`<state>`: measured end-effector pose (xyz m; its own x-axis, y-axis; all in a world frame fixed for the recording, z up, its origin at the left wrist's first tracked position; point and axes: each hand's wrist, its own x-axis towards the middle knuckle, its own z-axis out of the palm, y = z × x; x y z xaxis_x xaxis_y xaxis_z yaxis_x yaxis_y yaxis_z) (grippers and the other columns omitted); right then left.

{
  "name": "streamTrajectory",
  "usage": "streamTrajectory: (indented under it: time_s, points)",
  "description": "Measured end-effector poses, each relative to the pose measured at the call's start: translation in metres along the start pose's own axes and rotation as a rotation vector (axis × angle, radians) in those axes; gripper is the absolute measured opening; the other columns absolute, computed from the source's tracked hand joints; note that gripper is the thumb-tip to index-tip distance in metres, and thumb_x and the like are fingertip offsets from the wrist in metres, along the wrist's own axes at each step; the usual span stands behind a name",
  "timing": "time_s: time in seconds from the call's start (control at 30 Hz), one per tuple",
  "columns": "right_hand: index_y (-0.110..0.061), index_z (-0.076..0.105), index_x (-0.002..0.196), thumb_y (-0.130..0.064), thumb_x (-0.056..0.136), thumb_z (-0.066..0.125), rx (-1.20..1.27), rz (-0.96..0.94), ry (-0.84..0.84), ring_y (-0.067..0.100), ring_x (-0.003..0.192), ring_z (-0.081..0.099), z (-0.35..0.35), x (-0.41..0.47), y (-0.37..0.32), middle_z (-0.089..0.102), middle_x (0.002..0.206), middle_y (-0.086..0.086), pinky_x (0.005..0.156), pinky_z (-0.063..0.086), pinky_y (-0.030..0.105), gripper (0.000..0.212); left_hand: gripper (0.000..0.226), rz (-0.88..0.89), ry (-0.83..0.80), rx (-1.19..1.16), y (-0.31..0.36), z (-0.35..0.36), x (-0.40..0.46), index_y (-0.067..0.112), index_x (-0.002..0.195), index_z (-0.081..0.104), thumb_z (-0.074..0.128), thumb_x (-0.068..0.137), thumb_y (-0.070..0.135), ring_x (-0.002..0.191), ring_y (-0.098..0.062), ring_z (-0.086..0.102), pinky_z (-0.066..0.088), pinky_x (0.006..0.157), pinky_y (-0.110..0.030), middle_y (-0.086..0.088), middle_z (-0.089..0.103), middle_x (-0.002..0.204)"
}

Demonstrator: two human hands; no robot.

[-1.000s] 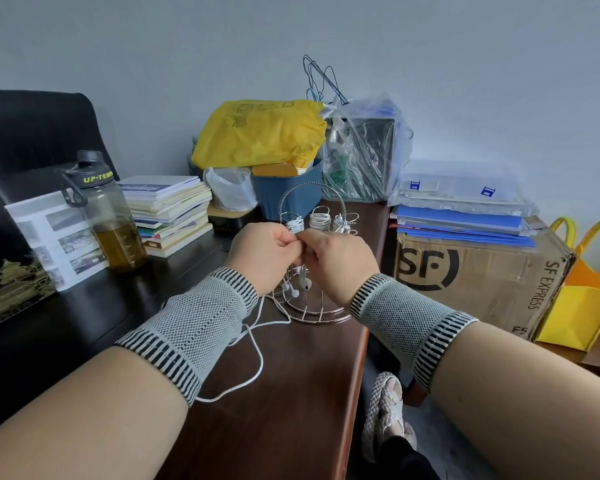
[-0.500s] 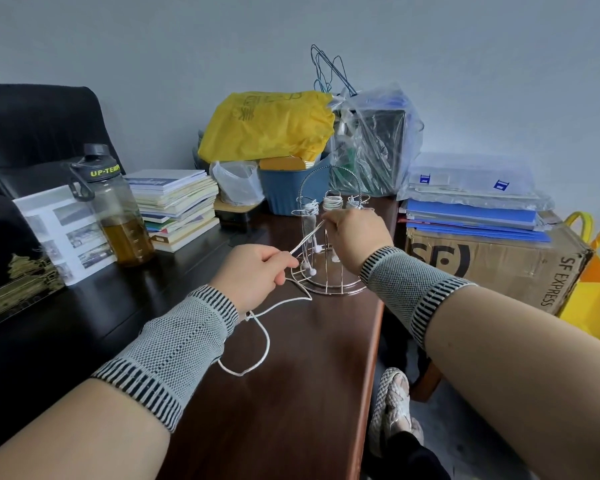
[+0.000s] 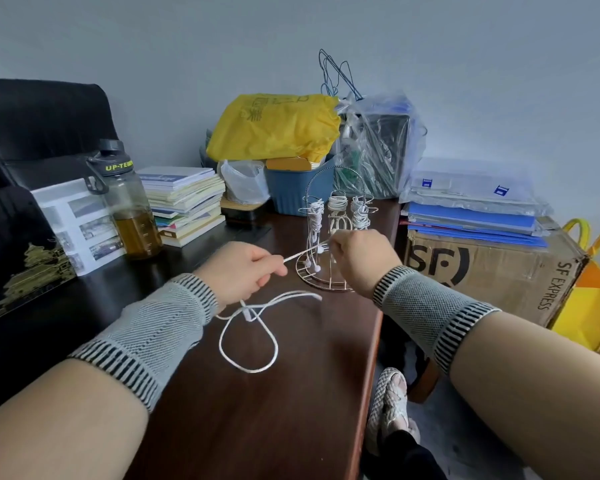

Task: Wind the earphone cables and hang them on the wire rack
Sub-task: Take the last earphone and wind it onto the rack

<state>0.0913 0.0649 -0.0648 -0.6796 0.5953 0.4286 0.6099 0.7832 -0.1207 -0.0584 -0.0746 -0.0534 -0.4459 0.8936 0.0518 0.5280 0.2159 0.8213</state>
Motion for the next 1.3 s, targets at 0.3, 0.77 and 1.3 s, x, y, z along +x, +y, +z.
streamTrajectory:
  time_s: [0.3, 0.77, 1.3]
  points:
    - [-0.009, 0.065, 0.086, -0.02, 0.096, 0.041, 0.094, 0.187, 0.051, 0.03, 0.078, 0.061, 0.007, 0.0, 0.02, 0.067, 0.083, 0.011, 0.067, 0.043, 0.03, 0.028, 0.021, -0.123, -0.024, -0.137, -0.034, -0.048, -0.011, 0.003, 0.086, 0.069, 0.059, 0.095, 0.019, 0.048, -0.01, 0.021, 0.015, 0.043, -0.021, 0.003, 0.029, 0.055]
    - [0.0, 0.043, 0.138, -0.031, 0.072, 0.04, 0.267, -0.463, 0.241, 0.032, 0.096, 0.059, 0.0, -0.041, -0.043, 0.056, 0.112, 0.016, 0.088, 0.051, 0.036, 0.073, 0.014, 0.088, -0.133, 0.007, -0.002, -0.004, -0.009, 0.025, 0.065, 0.072, 0.067, 0.072, 0.037, 0.04, -0.013, 0.028, 0.022, 0.046, -0.024, 0.009, 0.034, 0.041]
    - [-0.018, 0.057, 0.058, -0.05, 0.096, 0.04, 0.153, 0.127, -0.119, 0.025, 0.065, 0.053, 0.006, -0.058, 0.003, 0.047, 0.053, -0.001, 0.063, 0.04, 0.027, 0.053, 0.02, -0.01, 0.21, 0.098, -0.016, -0.04, -0.016, 0.013, 0.083, 0.074, 0.068, 0.089, 0.03, 0.048, -0.006, 0.036, 0.029, 0.049, -0.026, 0.016, 0.041, 0.032]
